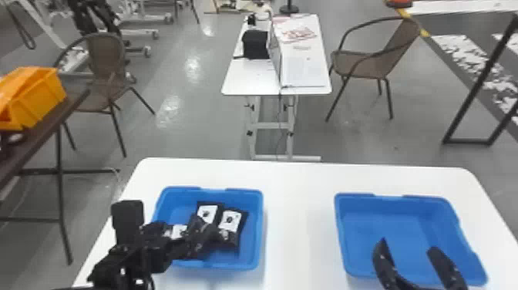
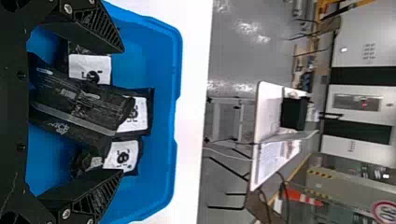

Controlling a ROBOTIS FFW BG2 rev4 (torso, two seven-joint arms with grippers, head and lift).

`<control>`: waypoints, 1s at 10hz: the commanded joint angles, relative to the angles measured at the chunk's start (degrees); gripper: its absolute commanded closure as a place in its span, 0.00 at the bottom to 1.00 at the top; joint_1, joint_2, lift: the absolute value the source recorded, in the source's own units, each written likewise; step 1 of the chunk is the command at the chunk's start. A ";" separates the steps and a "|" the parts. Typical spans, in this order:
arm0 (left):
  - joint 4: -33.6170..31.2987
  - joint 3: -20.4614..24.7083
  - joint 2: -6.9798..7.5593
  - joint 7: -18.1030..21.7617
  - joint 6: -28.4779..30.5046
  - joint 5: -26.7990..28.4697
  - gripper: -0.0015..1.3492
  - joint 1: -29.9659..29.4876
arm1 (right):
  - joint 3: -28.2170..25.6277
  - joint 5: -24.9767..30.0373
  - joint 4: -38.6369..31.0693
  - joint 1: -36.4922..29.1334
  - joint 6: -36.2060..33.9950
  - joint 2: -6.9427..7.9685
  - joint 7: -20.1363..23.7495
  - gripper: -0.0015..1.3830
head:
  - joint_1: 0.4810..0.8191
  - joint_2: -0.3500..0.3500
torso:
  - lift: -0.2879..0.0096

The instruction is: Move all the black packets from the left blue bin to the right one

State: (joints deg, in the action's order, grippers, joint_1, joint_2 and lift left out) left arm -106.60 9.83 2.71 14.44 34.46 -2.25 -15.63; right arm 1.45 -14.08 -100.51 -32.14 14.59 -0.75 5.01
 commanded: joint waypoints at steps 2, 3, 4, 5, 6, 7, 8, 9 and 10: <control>2.45 -0.78 -0.78 0.24 8.96 6.65 0.09 4.99 | 0.22 -0.51 0.58 0.76 0.00 -0.04 0.00 0.07 | 0.63 0.64 | 0.97; 5.53 -0.78 -1.31 3.32 10.01 10.34 0.10 7.28 | 0.22 -0.68 0.75 0.85 0.00 -0.04 0.00 0.07 | 0.63 0.64 | 0.97; 9.57 -0.78 -1.31 6.04 10.36 11.40 0.13 9.39 | 0.31 -0.86 1.02 1.03 0.00 -0.04 0.00 0.07 | 0.63 0.63 | 0.97; 12.73 -0.69 -1.04 7.80 12.03 12.10 0.16 11.41 | 0.31 -1.04 1.11 1.38 0.00 -0.21 0.09 0.07 | 0.63 0.63 | 0.97; 13.79 -1.40 -0.69 7.97 14.14 14.12 0.18 12.55 | 0.48 -1.21 1.28 1.73 0.00 -0.48 0.09 0.07 | 0.63 0.62 | 0.97; 13.88 -1.75 -0.69 8.06 15.55 16.23 0.18 13.08 | 0.66 -1.48 1.37 1.91 0.00 -0.92 0.09 0.07 | 0.63 0.62 | 0.97; 14.76 -1.75 -0.69 8.06 15.64 17.37 0.18 13.61 | 0.83 -1.83 1.55 1.91 0.00 -0.92 0.09 0.07 | 0.63 0.63 | 0.97; 17.74 -1.66 -0.52 8.94 15.37 17.37 0.22 14.84 | 0.92 -2.00 1.63 1.91 0.00 -0.92 0.09 0.07 | 0.63 0.64 | 0.97; 21.61 -2.54 0.10 10.26 12.74 18.34 0.32 16.51 | 0.92 -2.09 1.63 1.91 0.00 -1.01 0.00 0.07 | 0.63 0.65 | 0.97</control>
State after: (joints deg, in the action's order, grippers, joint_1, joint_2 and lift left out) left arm -87.31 7.78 2.44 24.56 48.65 15.54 -0.11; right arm 2.36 -16.12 -98.89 -30.23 14.59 -1.74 5.08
